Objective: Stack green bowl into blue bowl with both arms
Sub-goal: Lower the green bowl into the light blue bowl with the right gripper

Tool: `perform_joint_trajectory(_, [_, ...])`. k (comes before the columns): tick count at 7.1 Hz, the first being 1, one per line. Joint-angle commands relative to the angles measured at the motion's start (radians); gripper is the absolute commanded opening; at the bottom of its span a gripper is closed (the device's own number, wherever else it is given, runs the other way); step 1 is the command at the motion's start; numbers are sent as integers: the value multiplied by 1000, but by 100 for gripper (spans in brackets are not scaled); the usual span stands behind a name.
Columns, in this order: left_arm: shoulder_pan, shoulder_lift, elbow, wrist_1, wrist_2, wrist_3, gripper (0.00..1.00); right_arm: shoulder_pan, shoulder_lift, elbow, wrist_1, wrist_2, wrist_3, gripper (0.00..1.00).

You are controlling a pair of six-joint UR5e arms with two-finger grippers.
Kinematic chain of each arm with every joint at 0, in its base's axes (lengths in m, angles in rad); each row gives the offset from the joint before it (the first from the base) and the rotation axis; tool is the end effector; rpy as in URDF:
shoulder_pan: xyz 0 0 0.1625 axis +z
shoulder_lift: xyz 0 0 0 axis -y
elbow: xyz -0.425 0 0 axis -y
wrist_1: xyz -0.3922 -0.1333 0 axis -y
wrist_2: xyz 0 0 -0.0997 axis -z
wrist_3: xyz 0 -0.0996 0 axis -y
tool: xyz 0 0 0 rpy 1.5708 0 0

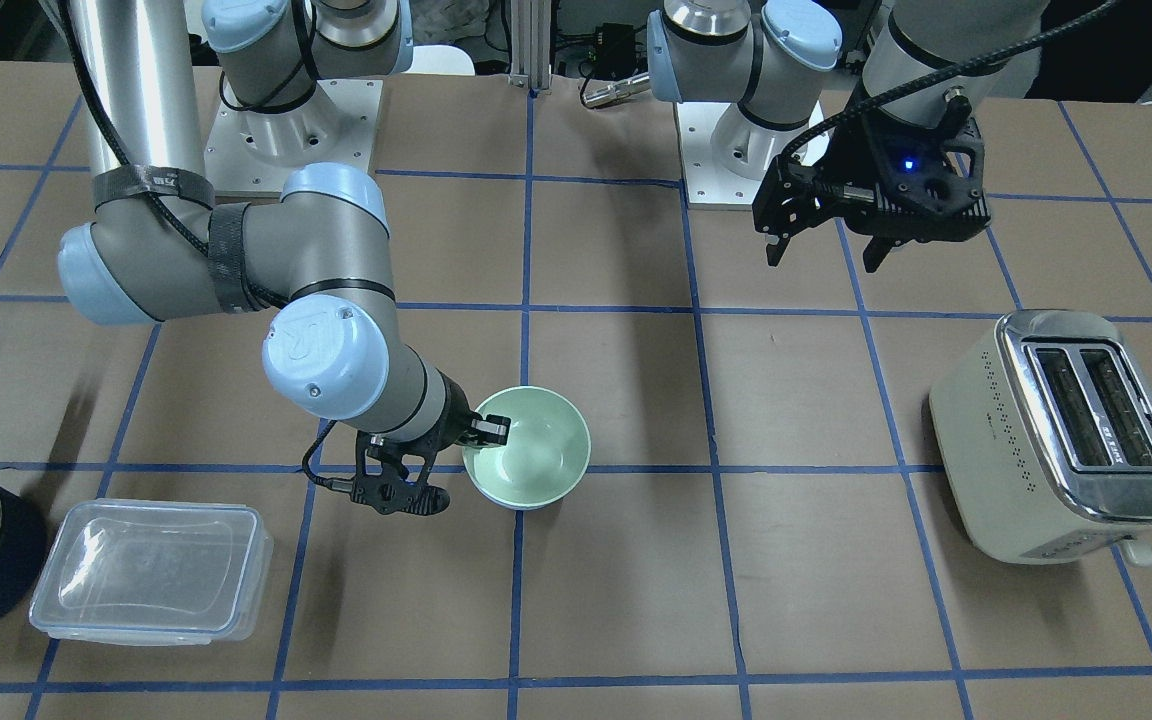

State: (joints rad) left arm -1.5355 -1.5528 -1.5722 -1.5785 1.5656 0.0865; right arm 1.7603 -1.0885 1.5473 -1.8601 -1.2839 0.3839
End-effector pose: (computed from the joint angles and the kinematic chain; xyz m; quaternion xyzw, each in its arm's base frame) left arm -0.1166 -0.4895 0.4952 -0.0256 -0.9997 0.0046 0.0023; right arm 0.2774 -0.5892 0.2543 0.1077 0.9803 0.1206 0.1129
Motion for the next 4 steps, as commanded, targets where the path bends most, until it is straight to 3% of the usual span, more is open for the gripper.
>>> perform_joint_trajectory(1, [0, -1, 0, 3, -1, -1, 91, 1, -7, 31, -4, 0, 1, 0])
perform_joint_trajectory(2, [0, -1, -2, 3, -1, -1, 91, 4, -8, 34, -5, 0, 0, 48])
perform_joint_trajectory(3, [0, -1, 0, 6, -2, -1, 91, 7, -8, 31, -7, -3, -2, 81])
perform_joint_trajectory(4, [0, -1, 0, 6, -2, -1, 91, 7, -17, 30, -34, -3, 3, 100])
